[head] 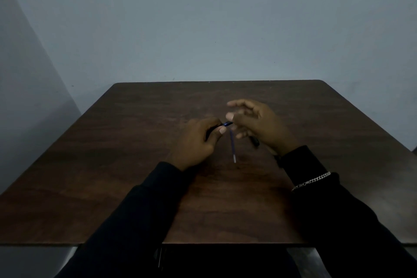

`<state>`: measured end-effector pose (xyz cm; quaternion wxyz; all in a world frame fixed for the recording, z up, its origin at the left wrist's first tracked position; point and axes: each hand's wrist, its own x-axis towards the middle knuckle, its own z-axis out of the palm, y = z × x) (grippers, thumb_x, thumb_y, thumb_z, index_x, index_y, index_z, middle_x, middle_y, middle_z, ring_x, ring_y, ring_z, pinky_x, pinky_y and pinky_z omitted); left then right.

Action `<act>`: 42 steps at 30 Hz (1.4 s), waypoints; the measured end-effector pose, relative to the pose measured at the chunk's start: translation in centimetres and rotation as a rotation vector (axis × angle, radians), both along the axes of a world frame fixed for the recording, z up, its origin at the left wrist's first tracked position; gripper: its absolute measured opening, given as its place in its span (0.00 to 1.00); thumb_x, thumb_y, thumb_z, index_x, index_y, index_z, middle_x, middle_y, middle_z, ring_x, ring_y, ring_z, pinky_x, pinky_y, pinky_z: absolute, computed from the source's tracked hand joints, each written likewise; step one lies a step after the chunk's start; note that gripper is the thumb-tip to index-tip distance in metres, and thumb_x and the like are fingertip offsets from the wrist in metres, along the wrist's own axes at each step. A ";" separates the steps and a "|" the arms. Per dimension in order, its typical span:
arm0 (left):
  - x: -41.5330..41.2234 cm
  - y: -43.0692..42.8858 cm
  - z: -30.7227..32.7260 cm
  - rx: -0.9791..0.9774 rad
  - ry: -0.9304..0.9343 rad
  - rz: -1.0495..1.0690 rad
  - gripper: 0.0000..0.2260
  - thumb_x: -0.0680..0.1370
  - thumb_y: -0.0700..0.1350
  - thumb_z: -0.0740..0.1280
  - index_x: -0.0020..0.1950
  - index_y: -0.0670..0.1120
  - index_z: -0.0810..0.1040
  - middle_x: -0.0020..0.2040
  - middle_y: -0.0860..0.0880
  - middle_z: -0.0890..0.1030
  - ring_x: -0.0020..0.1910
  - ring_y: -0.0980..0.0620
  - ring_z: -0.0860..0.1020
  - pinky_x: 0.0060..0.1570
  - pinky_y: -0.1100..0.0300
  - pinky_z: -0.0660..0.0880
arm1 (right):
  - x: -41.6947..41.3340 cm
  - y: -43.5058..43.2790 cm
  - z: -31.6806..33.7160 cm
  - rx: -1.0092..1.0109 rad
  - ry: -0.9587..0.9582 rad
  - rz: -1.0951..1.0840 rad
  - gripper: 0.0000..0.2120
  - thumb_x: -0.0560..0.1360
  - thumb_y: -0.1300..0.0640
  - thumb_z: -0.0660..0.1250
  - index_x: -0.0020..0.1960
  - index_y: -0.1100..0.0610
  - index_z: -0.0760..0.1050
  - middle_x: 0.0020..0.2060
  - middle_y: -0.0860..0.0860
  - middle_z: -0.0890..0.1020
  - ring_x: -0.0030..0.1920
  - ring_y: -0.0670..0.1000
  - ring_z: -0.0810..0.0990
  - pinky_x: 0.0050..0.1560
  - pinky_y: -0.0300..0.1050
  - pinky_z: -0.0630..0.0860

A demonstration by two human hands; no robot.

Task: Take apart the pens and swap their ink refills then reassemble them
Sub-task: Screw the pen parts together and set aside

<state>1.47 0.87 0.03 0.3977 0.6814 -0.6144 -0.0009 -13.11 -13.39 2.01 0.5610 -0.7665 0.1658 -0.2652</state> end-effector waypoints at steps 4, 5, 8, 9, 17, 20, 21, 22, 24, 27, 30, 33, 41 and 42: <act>-0.1 0.1 0.1 -0.014 -0.022 0.005 0.11 0.85 0.43 0.66 0.47 0.41 0.82 0.34 0.48 0.78 0.31 0.54 0.73 0.32 0.67 0.62 | 0.1 -0.2 -0.4 -0.094 0.008 -0.076 0.14 0.79 0.51 0.73 0.43 0.61 0.83 0.31 0.52 0.85 0.28 0.46 0.82 0.29 0.37 0.77; -0.1 0.1 0.0 -0.013 -0.021 0.009 0.11 0.85 0.43 0.67 0.46 0.41 0.82 0.34 0.49 0.78 0.31 0.53 0.73 0.33 0.66 0.62 | 0.1 -0.2 -0.4 -0.076 -0.009 -0.052 0.10 0.80 0.55 0.73 0.44 0.61 0.83 0.31 0.52 0.85 0.30 0.47 0.83 0.31 0.37 0.79; 0.1 0.0 -0.1 0.002 0.001 0.013 0.11 0.85 0.43 0.66 0.43 0.45 0.78 0.33 0.51 0.75 0.31 0.53 0.73 0.33 0.65 0.61 | 0.2 -0.5 -0.4 -0.013 -0.048 0.022 0.03 0.78 0.66 0.73 0.50 0.60 0.83 0.39 0.54 0.86 0.39 0.49 0.85 0.41 0.41 0.82; 0.1 0.0 -0.1 0.000 0.002 0.016 0.11 0.85 0.43 0.66 0.43 0.47 0.77 0.33 0.52 0.75 0.31 0.53 0.73 0.33 0.65 0.61 | 0.2 -0.5 -0.4 0.020 -0.060 0.041 0.07 0.76 0.69 0.73 0.52 0.60 0.83 0.42 0.54 0.86 0.42 0.50 0.85 0.43 0.43 0.82; 0.1 -0.3 -0.3 0.005 0.011 0.007 0.10 0.86 0.45 0.66 0.47 0.44 0.81 0.34 0.50 0.78 0.31 0.56 0.73 0.33 0.67 0.62 | 0.4 0.4 -0.3 0.258 -0.010 -0.048 0.23 0.75 0.56 0.76 0.58 0.74 0.77 0.39 0.59 0.84 0.33 0.50 0.83 0.33 0.40 0.81; -0.1 -0.3 -0.5 0.015 0.022 -0.003 0.11 0.86 0.45 0.65 0.45 0.45 0.80 0.34 0.51 0.77 0.31 0.58 0.71 0.33 0.68 0.62 | 0.2 0.4 -0.1 0.279 -0.050 -0.032 0.14 0.77 0.63 0.74 0.55 0.74 0.79 0.38 0.60 0.83 0.32 0.48 0.83 0.34 0.37 0.81; -0.2 -0.3 -0.5 0.020 0.028 -0.001 0.11 0.86 0.45 0.65 0.46 0.46 0.80 0.34 0.52 0.76 0.31 0.58 0.71 0.33 0.68 0.62 | 0.2 0.4 0.1 0.280 -0.055 -0.028 0.10 0.76 0.65 0.73 0.53 0.71 0.80 0.39 0.59 0.84 0.34 0.48 0.84 0.35 0.37 0.82; -0.3 -0.3 -0.4 0.020 0.036 -0.001 0.10 0.86 0.46 0.65 0.47 0.47 0.80 0.34 0.52 0.77 0.31 0.58 0.71 0.34 0.67 0.62 | 0.1 0.4 0.1 0.283 -0.062 -0.028 0.05 0.76 0.66 0.73 0.51 0.68 0.81 0.38 0.58 0.85 0.35 0.48 0.85 0.37 0.37 0.82; -0.3 -0.3 -0.3 -0.008 0.056 -0.016 0.06 0.86 0.45 0.65 0.51 0.50 0.79 0.35 0.55 0.77 0.32 0.59 0.73 0.34 0.69 0.63 | 0.0 0.3 0.2 0.296 -0.086 -0.024 0.04 0.76 0.69 0.72 0.50 0.63 0.82 0.37 0.54 0.86 0.37 0.48 0.86 0.38 0.38 0.82; -0.5 -0.2 -0.1 -0.051 0.100 -0.033 0.06 0.87 0.44 0.64 0.55 0.54 0.78 0.32 0.57 0.74 0.30 0.59 0.72 0.33 0.70 0.63 | -0.1 0.2 0.3 0.313 -0.138 -0.017 0.07 0.76 0.70 0.72 0.52 0.61 0.82 0.39 0.54 0.87 0.39 0.48 0.86 0.39 0.38 0.82; -0.4 -0.3 -0.2 -0.046 0.133 -0.027 0.06 0.87 0.43 0.63 0.54 0.52 0.79 0.30 0.56 0.72 0.29 0.59 0.71 0.32 0.68 0.62 | 0.1 0.2 0.3 0.335 -0.193 -0.050 0.09 0.75 0.69 0.74 0.53 0.61 0.82 0.41 0.55 0.87 0.39 0.48 0.86 0.39 0.38 0.82; -0.1 -0.5 -0.5 -0.039 0.155 -0.014 0.09 0.87 0.42 0.63 0.49 0.47 0.79 0.32 0.54 0.73 0.31 0.57 0.70 0.34 0.60 0.64 | 0.2 -0.1 0.1 0.344 -0.233 -0.090 0.08 0.74 0.67 0.75 0.52 0.61 0.82 0.40 0.54 0.87 0.40 0.48 0.86 0.40 0.38 0.82; 0.3 -0.8 -1.0 -0.073 0.202 0.038 0.11 0.86 0.44 0.62 0.45 0.50 0.77 0.33 0.49 0.75 0.33 0.57 0.71 0.36 0.55 0.67 | -0.9 -2.3 0.6 0.390 -0.427 -0.233 0.09 0.80 0.68 0.67 0.57 0.59 0.79 0.44 0.53 0.86 0.49 0.54 0.88 0.44 0.39 0.82; 0.4 -0.8 -1.1 -0.076 0.201 0.045 0.10 0.86 0.44 0.62 0.45 0.49 0.77 0.34 0.46 0.76 0.33 0.56 0.71 0.35 0.55 0.67 | -1.4 -2.8 0.7 0.325 -0.413 -0.281 0.10 0.80 0.67 0.68 0.59 0.58 0.78 0.43 0.53 0.85 0.48 0.54 0.89 0.43 0.39 0.82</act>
